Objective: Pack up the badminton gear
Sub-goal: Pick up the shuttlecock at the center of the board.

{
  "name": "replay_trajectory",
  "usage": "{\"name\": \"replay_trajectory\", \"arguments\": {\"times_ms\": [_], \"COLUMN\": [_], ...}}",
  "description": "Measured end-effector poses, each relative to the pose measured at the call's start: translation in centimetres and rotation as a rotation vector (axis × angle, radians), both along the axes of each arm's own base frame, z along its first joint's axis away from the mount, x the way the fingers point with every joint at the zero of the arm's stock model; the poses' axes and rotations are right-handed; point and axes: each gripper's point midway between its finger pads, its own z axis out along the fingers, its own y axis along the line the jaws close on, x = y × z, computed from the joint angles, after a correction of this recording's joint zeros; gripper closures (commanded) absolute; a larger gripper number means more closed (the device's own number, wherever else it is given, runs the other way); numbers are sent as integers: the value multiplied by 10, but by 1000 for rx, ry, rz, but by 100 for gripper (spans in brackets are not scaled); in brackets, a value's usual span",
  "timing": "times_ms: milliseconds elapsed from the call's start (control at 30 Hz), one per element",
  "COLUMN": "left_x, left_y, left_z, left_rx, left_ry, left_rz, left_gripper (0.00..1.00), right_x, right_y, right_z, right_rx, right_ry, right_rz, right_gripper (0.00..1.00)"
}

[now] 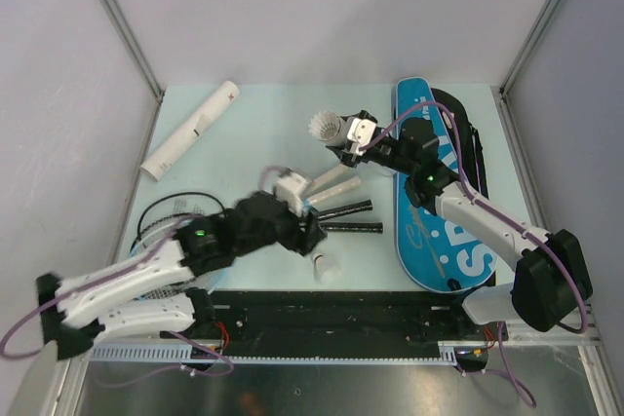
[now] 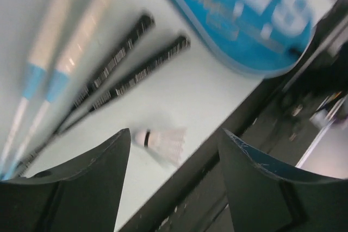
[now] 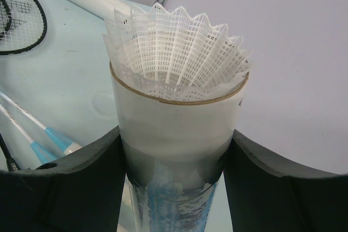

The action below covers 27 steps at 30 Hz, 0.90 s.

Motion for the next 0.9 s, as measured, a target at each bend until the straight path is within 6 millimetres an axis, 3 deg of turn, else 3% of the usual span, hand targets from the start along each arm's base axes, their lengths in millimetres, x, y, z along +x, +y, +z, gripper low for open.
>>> {"name": "replay_trajectory", "arguments": {"times_ms": [167,400,533,700,800,833,900], "left_x": [-34,-47,-54,-48,-41,-38,-35], "left_y": [-28,-46,-56,-46,-38,-35,-28], "left_z": [-97,-171,-194,-203,-208,-211,-218], "left_rx": [312,564,642,709,752,773,818], "left_ry": [81,68,42,-14,-47,-56,-78], "left_rz": [-90,8,17,76,119,133,157], "left_gripper": [24,23,31,47,62,74,89], "right_x": [1,2,3,3,3,3,3], "right_y": [-1,-3,-3,-4,-4,-4,-4], "right_z": [0,1,1,1,1,1,1], "right_rx": [1,6,6,7,7,8,8], "right_ry": [0,2,2,3,4,4,4], "right_rz": [-3,-8,-9,-11,-11,-11,-11], "right_gripper": [65,66,65,66,66,66,66]}}
